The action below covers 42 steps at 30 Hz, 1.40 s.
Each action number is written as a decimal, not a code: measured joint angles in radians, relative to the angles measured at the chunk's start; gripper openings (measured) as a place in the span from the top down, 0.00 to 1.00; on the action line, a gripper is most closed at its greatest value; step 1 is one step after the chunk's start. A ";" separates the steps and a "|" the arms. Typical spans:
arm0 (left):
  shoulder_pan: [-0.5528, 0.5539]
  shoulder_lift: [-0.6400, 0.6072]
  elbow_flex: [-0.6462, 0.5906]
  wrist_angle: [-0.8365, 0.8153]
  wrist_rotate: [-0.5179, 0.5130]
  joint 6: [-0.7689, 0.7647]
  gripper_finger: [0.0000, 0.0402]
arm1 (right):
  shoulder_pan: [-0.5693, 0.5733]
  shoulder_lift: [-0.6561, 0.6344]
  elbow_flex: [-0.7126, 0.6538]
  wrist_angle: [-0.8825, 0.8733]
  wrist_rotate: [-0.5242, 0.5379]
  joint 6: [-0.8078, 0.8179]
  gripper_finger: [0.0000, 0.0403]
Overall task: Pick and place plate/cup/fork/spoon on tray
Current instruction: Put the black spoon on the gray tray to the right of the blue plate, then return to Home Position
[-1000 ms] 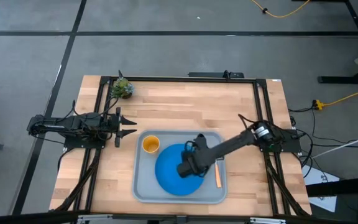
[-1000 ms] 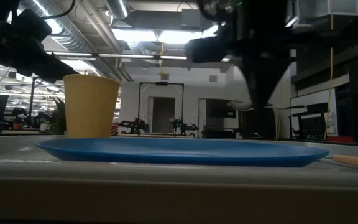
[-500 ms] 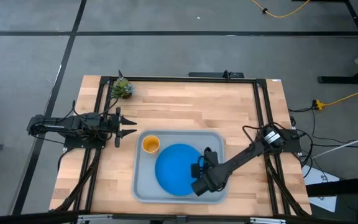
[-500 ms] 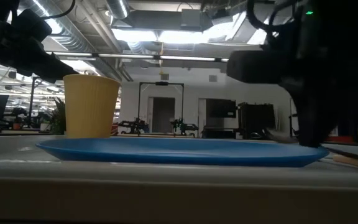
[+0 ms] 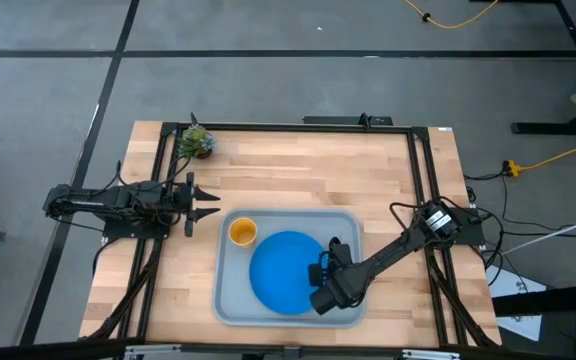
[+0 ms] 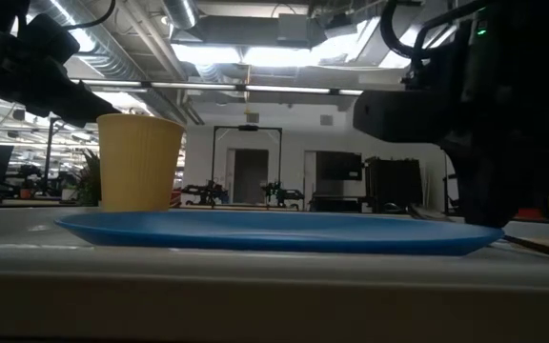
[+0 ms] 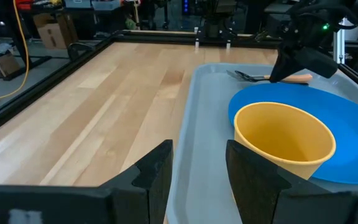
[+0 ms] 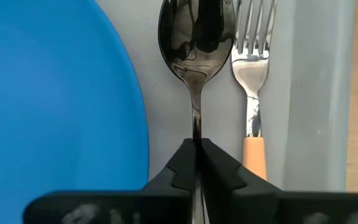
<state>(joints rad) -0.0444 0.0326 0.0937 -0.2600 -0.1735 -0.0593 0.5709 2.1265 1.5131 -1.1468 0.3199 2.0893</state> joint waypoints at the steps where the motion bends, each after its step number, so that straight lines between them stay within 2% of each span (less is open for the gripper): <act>1: 0.000 0.000 0.000 0.000 0.000 0.000 0.64 | 0.000 0.001 0.000 0.000 0.000 0.000 0.95; 19: 0.000 0.000 0.000 0.000 0.000 0.000 0.64 | 0.000 0.003 0.000 0.014 -0.011 0.004 0.92; 28: 0.000 0.000 0.000 0.000 0.000 0.000 0.64 | 0.000 0.003 0.000 0.013 -0.016 0.004 0.82; 36: 0.000 0.000 0.000 0.000 0.000 0.000 0.64 | 0.000 0.004 0.003 0.009 -0.016 0.005 0.80; 42: 0.000 0.000 0.000 0.000 0.000 0.000 0.64 | 0.012 0.004 0.107 -0.152 0.043 0.058 0.81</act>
<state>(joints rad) -0.0441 0.0326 0.0937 -0.2600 -0.1738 -0.0593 0.5825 2.1304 1.6200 -1.2991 0.3632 2.1473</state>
